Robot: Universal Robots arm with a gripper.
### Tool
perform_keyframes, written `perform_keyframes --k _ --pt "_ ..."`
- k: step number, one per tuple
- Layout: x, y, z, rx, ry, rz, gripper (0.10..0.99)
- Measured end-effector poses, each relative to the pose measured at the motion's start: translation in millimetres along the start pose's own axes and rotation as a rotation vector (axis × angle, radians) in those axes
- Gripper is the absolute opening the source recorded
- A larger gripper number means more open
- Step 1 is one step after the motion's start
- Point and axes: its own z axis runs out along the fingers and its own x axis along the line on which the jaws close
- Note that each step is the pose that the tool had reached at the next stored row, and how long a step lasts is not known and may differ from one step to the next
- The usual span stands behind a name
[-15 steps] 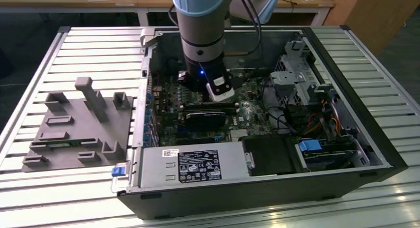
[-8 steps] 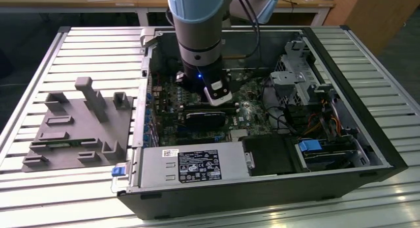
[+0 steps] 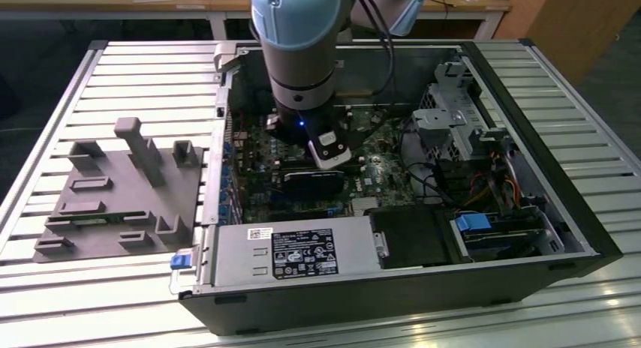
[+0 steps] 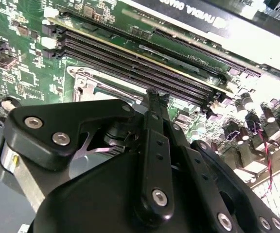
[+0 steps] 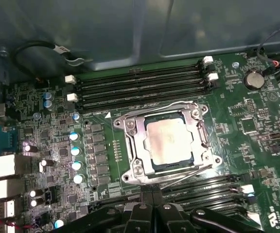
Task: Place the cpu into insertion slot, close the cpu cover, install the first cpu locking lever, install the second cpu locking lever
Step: 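Install the second cpu locking lever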
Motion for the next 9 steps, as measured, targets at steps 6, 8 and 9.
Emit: perform_keyframes --k 6,8,9 --pt "2.8 -2.8 6.3 -0.011 0.0022 0.0 0.106" --pt "3.6 -3.5 7.1 -0.011 0.0024 0.001 0.106" --pt "4.0 -3.8 7.5 -0.012 0.0024 0.001 0.106"
